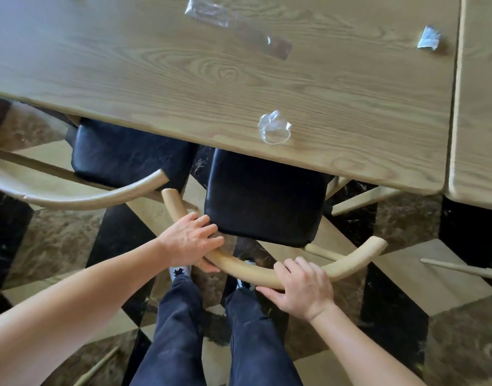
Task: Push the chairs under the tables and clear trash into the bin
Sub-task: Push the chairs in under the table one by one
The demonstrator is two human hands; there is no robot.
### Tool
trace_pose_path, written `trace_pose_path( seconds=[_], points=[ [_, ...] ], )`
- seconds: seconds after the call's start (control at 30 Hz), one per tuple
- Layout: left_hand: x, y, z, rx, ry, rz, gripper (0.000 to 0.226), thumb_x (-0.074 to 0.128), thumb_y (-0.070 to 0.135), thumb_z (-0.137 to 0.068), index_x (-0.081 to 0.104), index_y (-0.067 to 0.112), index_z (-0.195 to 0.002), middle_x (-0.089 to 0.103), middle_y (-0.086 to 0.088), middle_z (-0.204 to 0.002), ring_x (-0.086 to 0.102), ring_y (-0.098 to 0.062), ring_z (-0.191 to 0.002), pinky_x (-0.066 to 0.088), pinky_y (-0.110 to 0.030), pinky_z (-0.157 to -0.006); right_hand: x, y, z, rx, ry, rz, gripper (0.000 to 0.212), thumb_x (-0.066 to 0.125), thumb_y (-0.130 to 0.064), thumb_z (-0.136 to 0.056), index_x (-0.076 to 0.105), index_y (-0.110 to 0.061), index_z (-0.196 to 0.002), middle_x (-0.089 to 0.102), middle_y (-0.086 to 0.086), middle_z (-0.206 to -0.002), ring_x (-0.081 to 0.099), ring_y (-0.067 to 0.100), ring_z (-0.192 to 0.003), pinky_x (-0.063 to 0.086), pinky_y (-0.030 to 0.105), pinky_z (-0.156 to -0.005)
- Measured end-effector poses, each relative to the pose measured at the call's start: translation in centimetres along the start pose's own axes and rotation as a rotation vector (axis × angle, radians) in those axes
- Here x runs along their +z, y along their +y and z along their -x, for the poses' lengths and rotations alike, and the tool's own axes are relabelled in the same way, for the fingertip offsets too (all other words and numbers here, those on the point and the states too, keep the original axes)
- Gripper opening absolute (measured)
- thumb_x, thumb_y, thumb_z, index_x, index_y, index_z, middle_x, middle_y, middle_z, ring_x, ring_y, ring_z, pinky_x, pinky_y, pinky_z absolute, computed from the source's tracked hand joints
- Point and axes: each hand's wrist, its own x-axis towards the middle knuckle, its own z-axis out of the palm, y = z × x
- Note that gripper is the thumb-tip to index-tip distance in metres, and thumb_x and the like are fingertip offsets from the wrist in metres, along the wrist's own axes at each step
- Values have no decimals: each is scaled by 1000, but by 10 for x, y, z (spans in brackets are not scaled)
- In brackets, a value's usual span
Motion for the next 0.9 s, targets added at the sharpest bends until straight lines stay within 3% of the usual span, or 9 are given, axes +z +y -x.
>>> trace_pose_path(
  seconds=[0.23,0.4,0.9],
  points=[
    [1,-12,-6,-8,-33,7,66,30,81,-85,63,25,-99,62,1,-92,54,-23,-84,49,-41,-74,0,2,-11,-13,42,-1,57,53,-77,-85,66,-21,-78,61,-3,-68,55,17,-57,30,22,-55],
    [2,-17,-18,-1,-13,16,65,30,80,-87,63,24,-96,61,0,-89,54,-24,-82,48,-42,-71,2,15,-15,-12,74,-1,62,45,-77,-88,68,-20,-81,62,-1,-69,56,19,-58,38,23,-52],
    [1,-17,-23,-48,-67,16,67,28,82,-86,62,28,-110,63,2,-104,57,-23,-95,48,-41,-82,-4,18,-21,30,7,24,59,45,-77,-85,67,-22,-85,63,-2,-74,56,18,-63,36,25,-53]
  ],
)
